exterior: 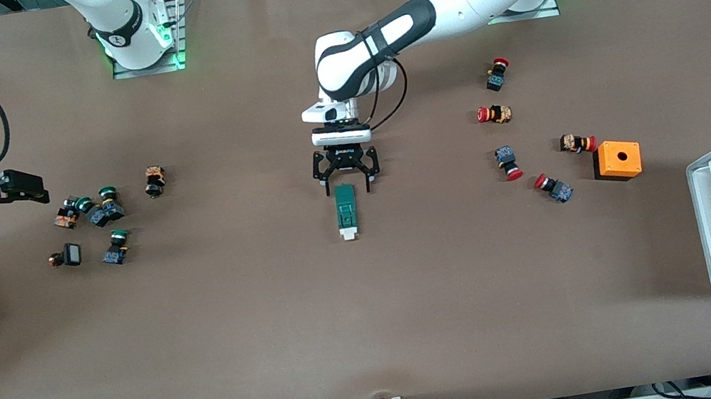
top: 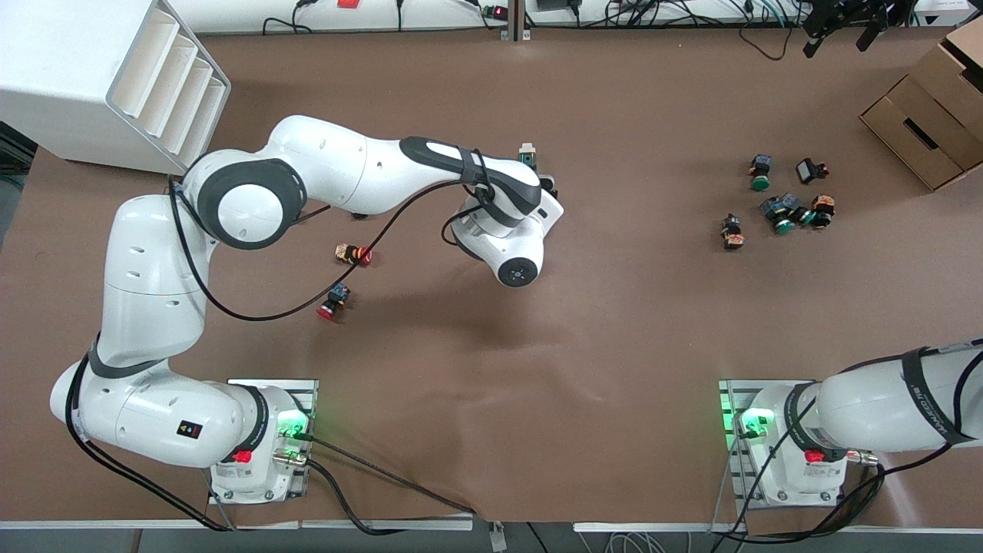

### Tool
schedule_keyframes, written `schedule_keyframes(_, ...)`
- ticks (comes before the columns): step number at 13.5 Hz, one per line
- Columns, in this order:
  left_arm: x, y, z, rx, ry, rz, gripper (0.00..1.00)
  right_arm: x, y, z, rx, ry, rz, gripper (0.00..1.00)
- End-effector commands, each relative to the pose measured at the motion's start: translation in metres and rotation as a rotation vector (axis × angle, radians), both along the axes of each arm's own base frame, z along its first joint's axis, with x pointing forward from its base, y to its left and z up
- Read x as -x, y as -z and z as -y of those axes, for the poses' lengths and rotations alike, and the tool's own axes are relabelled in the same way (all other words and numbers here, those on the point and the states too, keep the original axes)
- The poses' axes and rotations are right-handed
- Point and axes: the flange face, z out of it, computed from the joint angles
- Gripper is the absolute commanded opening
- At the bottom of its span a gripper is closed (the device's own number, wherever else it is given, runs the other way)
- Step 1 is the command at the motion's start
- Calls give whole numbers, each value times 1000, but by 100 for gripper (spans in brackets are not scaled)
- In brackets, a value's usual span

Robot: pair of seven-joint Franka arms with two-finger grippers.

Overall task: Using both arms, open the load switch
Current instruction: 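Lower the left gripper and grip the green switch base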

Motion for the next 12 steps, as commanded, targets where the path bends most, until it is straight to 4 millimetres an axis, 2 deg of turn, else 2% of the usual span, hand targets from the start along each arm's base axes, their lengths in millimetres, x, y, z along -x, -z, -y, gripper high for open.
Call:
schedule_keyframes(1, -5, 13, 13, 15, -11, 35, 100, -3, -4, -3, -13, 12, 8, 99)
schedule_keyframes(6, 1, 22, 15, 7, 3, 48, 100, -9, -6, -5, -27, 14, 33, 99)
schedule_keyframes(8, 8, 33, 16, -2, 8, 48, 99, -15, -10, -6, -39, 14, 43, 99)
schedule_keyframes(10, 9, 36, 16, -8, 6, 52, 94, -18, -7, -7, -38, 36, 42, 99)
schedule_keyframes(12, 8, 35, 16, -7, 6, 54, 83, -23, -8, -11, -39, 59, 47, 99)
